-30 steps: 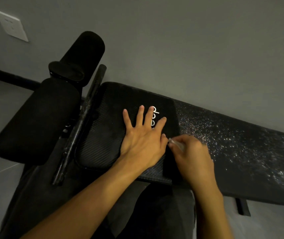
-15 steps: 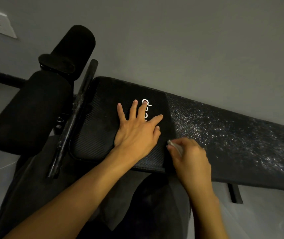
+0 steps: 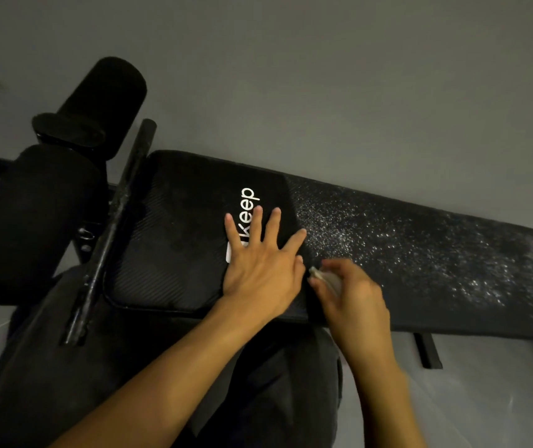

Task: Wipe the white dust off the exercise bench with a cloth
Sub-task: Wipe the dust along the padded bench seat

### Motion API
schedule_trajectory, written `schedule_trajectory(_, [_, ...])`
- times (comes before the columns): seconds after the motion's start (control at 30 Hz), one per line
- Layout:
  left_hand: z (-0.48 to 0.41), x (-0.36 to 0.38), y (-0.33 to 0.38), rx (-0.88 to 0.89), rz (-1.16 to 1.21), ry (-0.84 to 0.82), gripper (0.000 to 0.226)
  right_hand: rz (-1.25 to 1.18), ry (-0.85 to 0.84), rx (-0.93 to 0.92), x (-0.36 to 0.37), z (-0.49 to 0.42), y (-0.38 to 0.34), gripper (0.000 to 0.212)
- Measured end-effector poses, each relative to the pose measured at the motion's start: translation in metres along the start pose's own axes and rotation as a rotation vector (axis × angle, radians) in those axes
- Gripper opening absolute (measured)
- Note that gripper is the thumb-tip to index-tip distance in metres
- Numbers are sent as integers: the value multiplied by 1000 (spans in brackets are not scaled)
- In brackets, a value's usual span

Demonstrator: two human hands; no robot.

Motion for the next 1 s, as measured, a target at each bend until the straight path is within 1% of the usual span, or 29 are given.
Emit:
schedule_trajectory(0.1, [3, 1, -4, 10, 8, 42, 59, -6, 19, -31, 0, 1, 3, 17])
schedule_trajectory(0.17, [2, 3, -4, 15, 12, 56, 59, -46, 0, -67, -5, 17, 7, 13])
schedule_trajectory(0.27, [0, 5, -2, 18, 8, 75, 57, -55, -36, -73, -11, 25, 11, 13])
schedule_trajectory(0.43, [1, 6, -2, 16, -5, 77, 56, 63, 34, -49, 8, -20, -3, 16])
schedule_trajectory(0.5, [2, 5, -2, 9, -5, 78, 57, 86, 34, -67, 13, -28, -8, 17])
schedule_trajectory(0.67, [1, 3, -3, -74, -14, 82, 62, -8, -40, -87, 0, -4, -2, 12])
schedule_trajectory(0.73, [0, 3, -3, -94, -21, 77, 64, 7, -35, -83, 5, -17, -3, 13])
schedule_trajectory(0.87, [0, 2, -2, -104, -25, 54, 68, 62, 44, -78, 25, -64, -19, 18])
schedule_trajectory(0.93, [0, 2, -2, -104, -31, 54, 67, 63, 30, -112, 26, -66, -22, 17])
schedule_trajectory(1.0, [-1, 2, -2, -104, -33, 60, 67, 34, -21, -120, 19, -51, -16, 17])
Point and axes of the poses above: each hand's wrist, its own z-axis away from the middle knuckle, its own x-axis out of the palm, y = z × x, the point moved 2 cm from there along -z, towards the middle knuckle, and after that the axes turned 12 degrees about y, right-handed, at the moved point
